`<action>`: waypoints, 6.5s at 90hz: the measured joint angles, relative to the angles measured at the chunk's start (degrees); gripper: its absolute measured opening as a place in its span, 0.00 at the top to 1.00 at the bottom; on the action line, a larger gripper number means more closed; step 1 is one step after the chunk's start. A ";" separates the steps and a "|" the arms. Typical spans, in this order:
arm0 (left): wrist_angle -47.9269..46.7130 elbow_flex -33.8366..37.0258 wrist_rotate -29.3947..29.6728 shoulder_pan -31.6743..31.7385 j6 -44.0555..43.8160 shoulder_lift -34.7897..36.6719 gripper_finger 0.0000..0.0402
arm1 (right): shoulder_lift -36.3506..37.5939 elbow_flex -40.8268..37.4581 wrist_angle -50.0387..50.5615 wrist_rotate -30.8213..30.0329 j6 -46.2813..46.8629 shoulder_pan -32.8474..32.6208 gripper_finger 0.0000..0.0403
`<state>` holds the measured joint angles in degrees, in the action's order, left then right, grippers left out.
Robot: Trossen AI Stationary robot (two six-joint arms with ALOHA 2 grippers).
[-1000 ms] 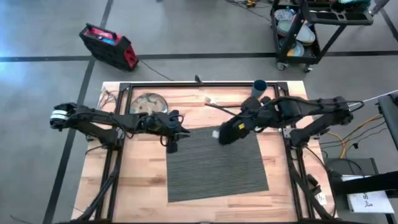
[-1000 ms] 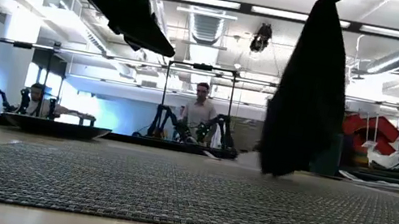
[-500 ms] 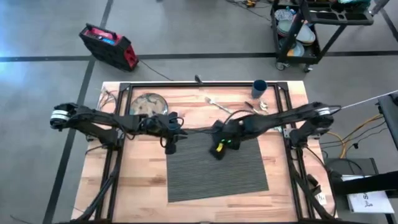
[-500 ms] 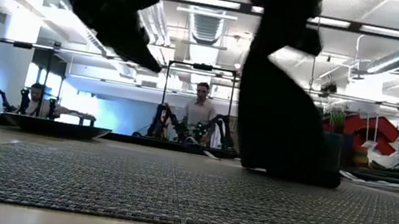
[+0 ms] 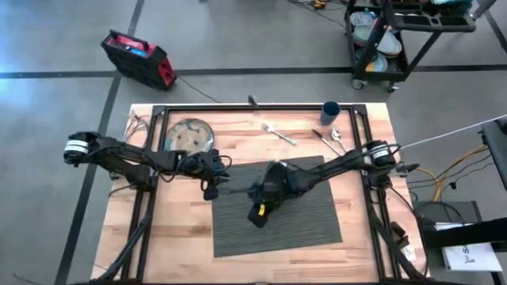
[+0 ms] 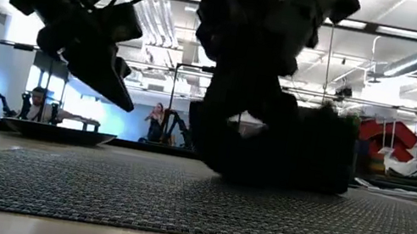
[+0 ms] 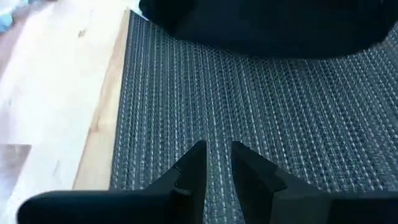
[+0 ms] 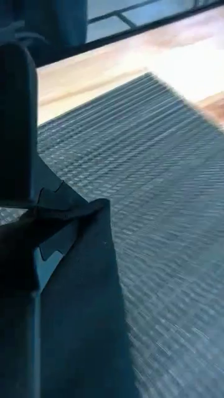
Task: Set table place
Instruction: Fold the black napkin
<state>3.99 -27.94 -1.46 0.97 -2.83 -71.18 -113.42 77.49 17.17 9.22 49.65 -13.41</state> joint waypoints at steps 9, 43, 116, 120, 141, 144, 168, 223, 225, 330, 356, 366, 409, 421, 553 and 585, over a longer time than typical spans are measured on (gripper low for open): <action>2.72 0.56 -2.80 -0.02 -1.23 0.00 0.85 | -1.15 0.02 -5.73 1.32 0.82 -1.09 1.00; 3.36 0.63 -5.40 -0.02 -2.51 0.28 0.85 | -2.00 -0.07 -11.04 0.78 -3.44 4.63 1.00; -7.72 0.65 -5.61 -0.02 -2.62 3.52 0.84 | -6.79 -0.76 -23.30 10.28 -7.27 8.96 0.96; -7.69 0.65 -5.61 -0.02 -2.62 3.52 0.83 | -6.76 -0.76 -24.69 10.31 -7.28 9.03 0.94; -7.68 0.65 -5.61 -0.02 -3.70 3.56 0.80 | -6.22 -0.59 -31.33 10.93 -6.80 9.65 0.76; -7.68 0.65 -5.61 -0.02 -3.71 3.56 0.79 | -6.05 -0.23 -31.53 11.06 -6.83 9.76 0.74; -7.80 0.65 -5.61 -0.02 -3.72 3.50 0.77 | -5.47 1.93 -32.00 14.33 -5.01 11.59 0.57; -2.06 -10.07 -3.55 -0.14 -1.95 -1.93 0.84 | 27.17 2.98 15.08 -7.56 -28.36 19.39 0.65; -2.18 -11.14 -3.43 -0.13 -1.53 -2.82 0.84 | 28.28 2.93 18.07 -8.89 -28.76 19.39 0.66; -28.21 -59.48 25.78 -15.22 -9.39 -46.71 0.84 | 62.02 -50.89 0.35 -3.24 -16.46 17.79 0.67; -26.19 -58.87 25.23 -15.83 -11.87 -49.13 0.83 | 61.60 -50.95 -0.14 -4.73 -17.46 17.79 0.68; -26.01 -58.76 24.45 -16.17 -12.25 -50.26 0.80 | 61.54 -50.95 -0.45 -4.73 -18.01 17.79 0.70; -27.41 -58.50 25.49 -16.04 -13.20 -51.30 0.52 | 61.50 -50.95 -0.35 -4.29 -18.17 17.79 0.73; -27.23 -58.50 25.86 -16.04 -13.22 -52.17 0.55 | 61.50 -50.95 -0.27 -4.27 -18.17 17.79 0.71; -30.07 -56.95 20.37 -11.13 -15.96 -48.93 0.88 | 61.50 -50.95 0.63 -4.10 -19.65 17.79 0.83; -27.28 -56.68 27.65 -10.99 -17.22 -48.94 0.66 | 61.47 -50.95 0.64 -4.12 -19.65 17.79 0.78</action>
<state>-23.29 -84.62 26.19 -10.02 -20.05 -120.12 -51.94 26.55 17.80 5.10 30.00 4.38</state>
